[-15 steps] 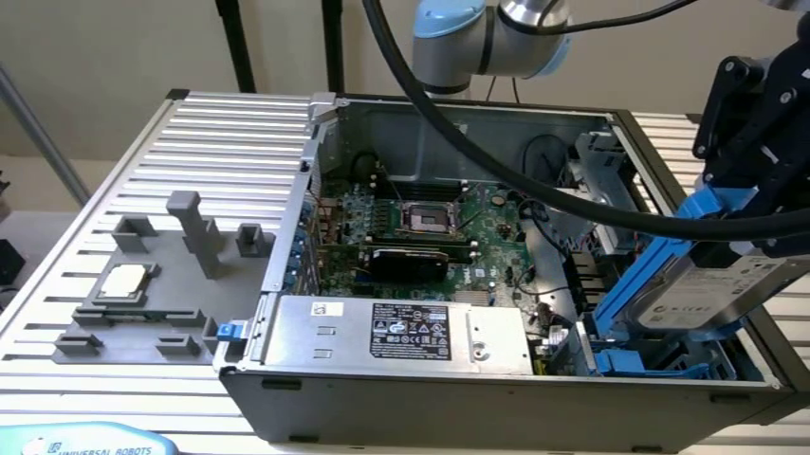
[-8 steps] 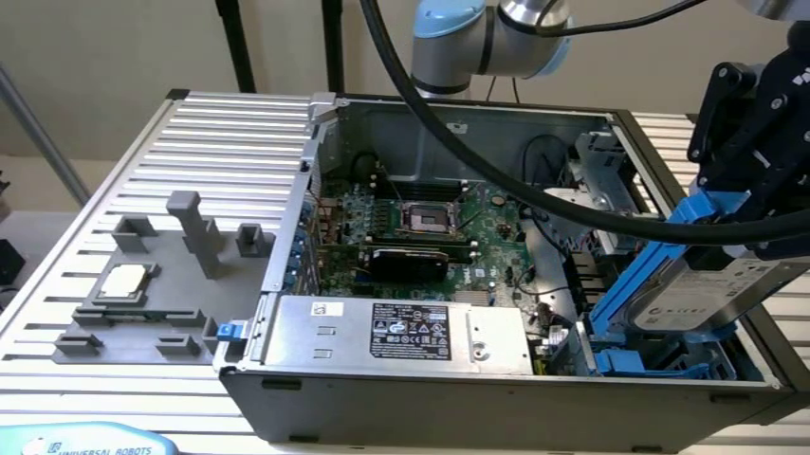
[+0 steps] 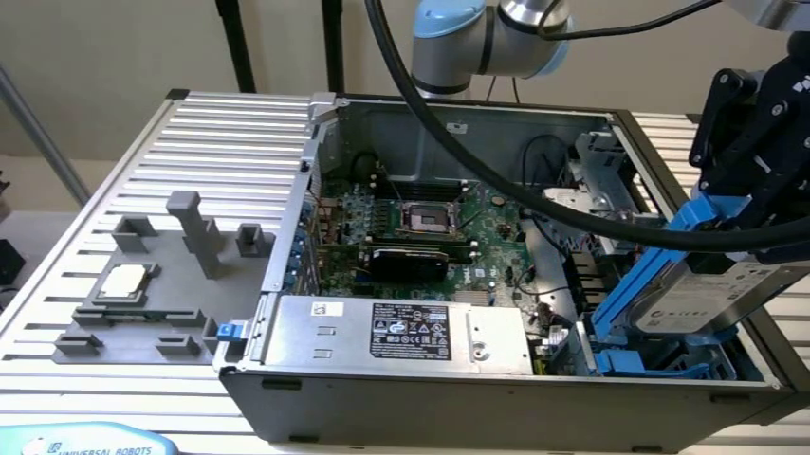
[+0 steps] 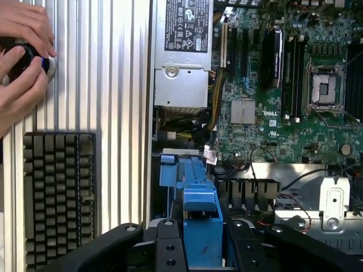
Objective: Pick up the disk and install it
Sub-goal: 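Insert the disk into the insertion slot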
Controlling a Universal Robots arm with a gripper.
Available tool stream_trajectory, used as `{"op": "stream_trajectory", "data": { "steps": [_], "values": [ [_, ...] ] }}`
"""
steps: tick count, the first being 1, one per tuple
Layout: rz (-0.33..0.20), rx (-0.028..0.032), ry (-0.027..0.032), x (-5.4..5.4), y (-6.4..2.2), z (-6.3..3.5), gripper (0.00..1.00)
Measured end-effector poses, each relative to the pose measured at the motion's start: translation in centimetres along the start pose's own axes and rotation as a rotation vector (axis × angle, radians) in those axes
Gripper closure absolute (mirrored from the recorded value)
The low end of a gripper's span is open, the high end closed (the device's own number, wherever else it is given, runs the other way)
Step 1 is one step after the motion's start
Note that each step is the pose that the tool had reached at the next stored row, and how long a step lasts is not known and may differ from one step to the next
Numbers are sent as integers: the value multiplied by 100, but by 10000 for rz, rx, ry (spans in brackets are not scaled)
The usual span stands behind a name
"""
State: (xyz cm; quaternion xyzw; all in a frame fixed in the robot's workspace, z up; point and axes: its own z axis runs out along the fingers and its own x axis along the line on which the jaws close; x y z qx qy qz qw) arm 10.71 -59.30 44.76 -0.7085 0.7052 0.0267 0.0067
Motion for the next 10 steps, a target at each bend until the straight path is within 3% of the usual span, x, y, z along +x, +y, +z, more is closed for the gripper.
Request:
{"op": "stream_trajectory", "data": {
  "steps": [10],
  "values": [
    [56,2,3,-9,-3,66,67]
  ]
}}
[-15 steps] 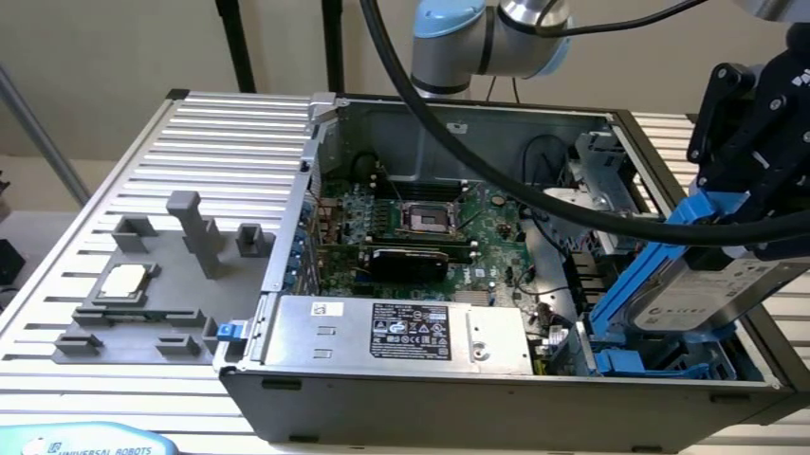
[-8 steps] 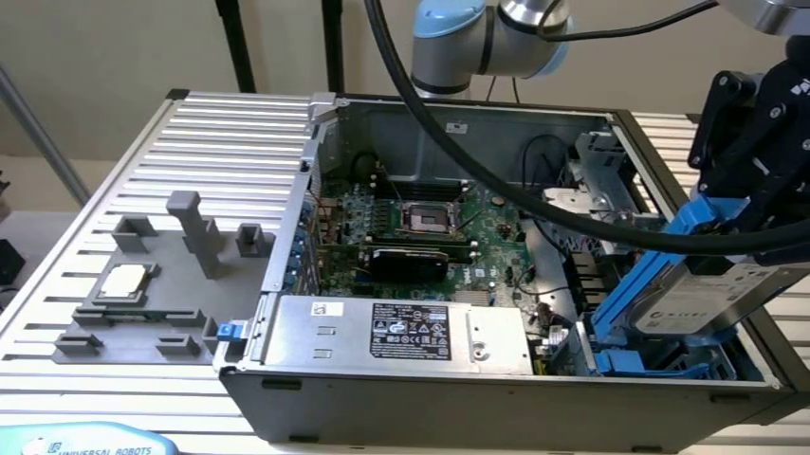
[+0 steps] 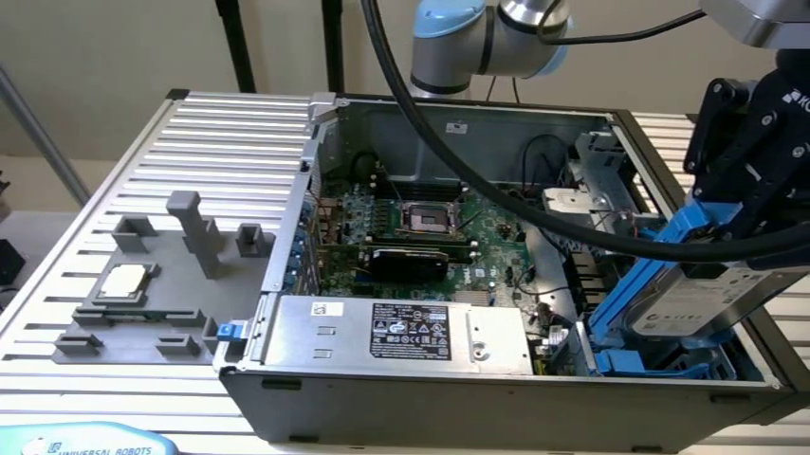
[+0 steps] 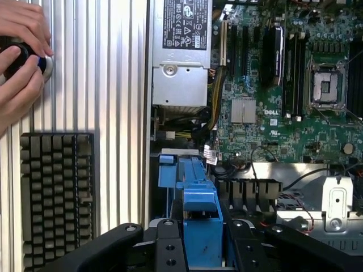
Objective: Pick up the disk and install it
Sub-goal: 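Insert the disk into the insertion slot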
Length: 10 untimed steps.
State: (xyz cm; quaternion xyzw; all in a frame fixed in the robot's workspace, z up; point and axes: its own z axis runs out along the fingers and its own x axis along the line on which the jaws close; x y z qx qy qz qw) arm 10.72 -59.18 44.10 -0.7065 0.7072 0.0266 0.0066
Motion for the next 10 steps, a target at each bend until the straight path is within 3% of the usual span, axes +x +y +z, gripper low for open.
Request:
{"op": "stream_trajectory", "data": {
  "steps": [10],
  "values": [
    [15,-2,1,0,-2,102,67]
  ]
}}
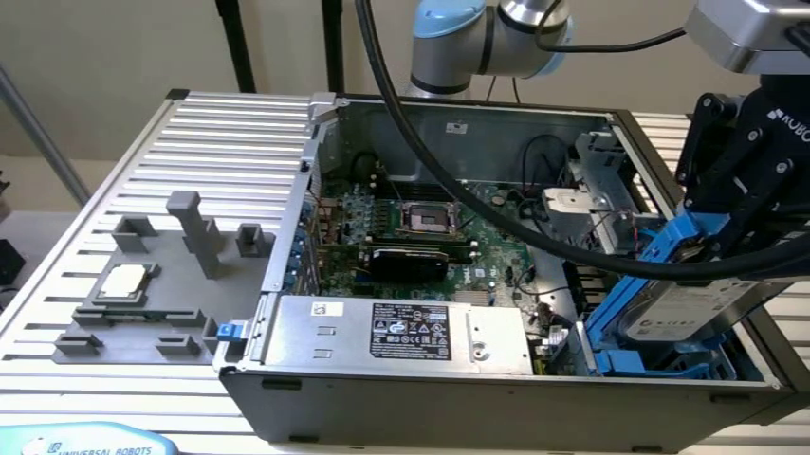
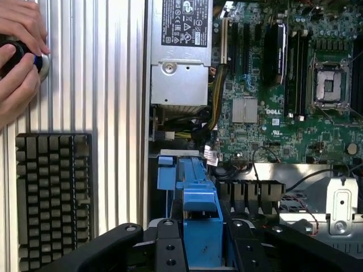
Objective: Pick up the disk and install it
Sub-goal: 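Insert the disk into the insertion slot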
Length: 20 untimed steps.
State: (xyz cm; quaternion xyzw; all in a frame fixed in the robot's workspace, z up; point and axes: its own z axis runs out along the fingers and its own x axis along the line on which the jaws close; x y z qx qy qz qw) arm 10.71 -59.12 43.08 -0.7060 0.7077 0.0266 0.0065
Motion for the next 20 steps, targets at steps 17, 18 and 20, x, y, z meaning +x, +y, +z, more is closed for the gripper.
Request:
{"op": "stream_trajectory", "data": {
  "steps": [17,18,20],
  "values": [
    [0,-2,-12,-28,-4,139,67],
    [0,-2,-15,-33,-5,145,67],
    [1,-2,-19,-37,-5,165,67]
  ]
}}
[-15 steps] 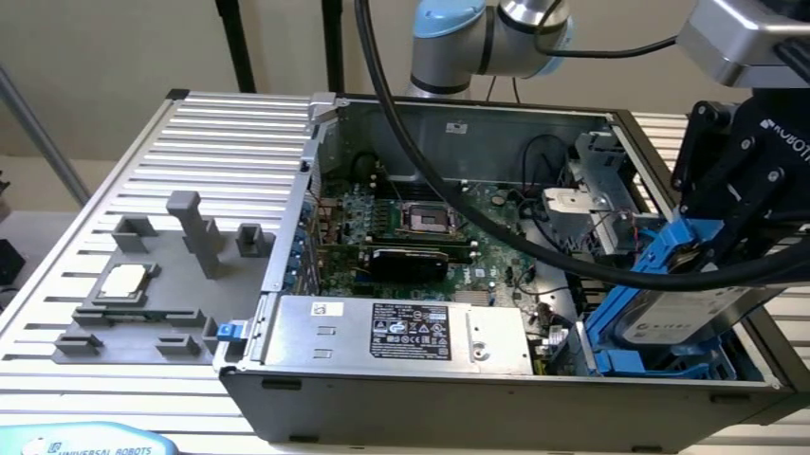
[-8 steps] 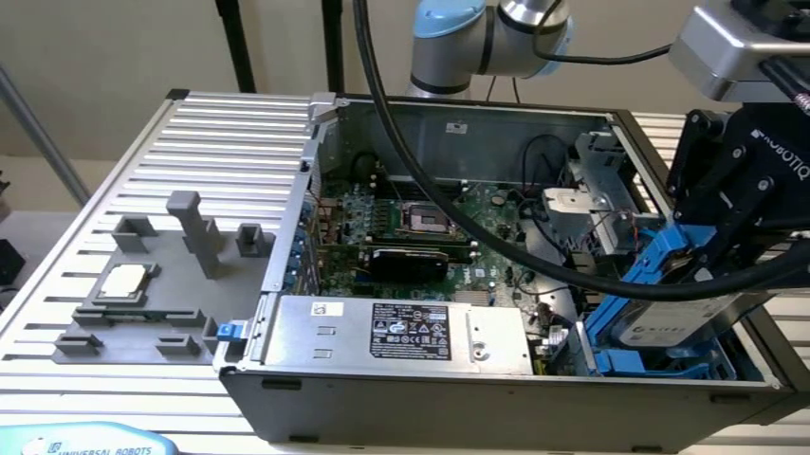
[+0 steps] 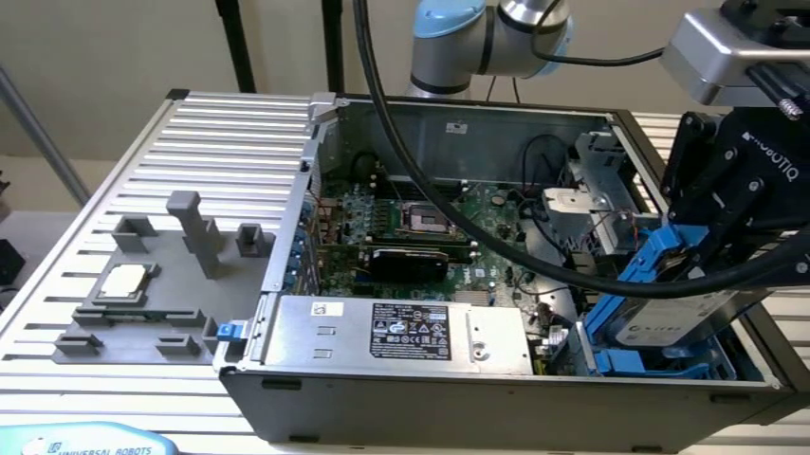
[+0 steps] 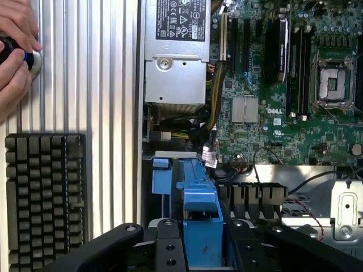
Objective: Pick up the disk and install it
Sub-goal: 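Insert the disk into the insertion slot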
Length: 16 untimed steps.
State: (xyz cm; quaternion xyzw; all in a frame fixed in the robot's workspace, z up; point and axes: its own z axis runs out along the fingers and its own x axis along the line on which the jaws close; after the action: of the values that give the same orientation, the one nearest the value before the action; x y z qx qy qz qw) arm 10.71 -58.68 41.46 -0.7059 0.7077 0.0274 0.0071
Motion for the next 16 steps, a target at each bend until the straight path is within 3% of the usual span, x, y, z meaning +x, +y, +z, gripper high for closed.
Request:
{"op": "stream_trajectory", "data": {
  "steps": [16],
  "values": [
    [-2,0,-54,5,-7,253,67]
  ]
}}
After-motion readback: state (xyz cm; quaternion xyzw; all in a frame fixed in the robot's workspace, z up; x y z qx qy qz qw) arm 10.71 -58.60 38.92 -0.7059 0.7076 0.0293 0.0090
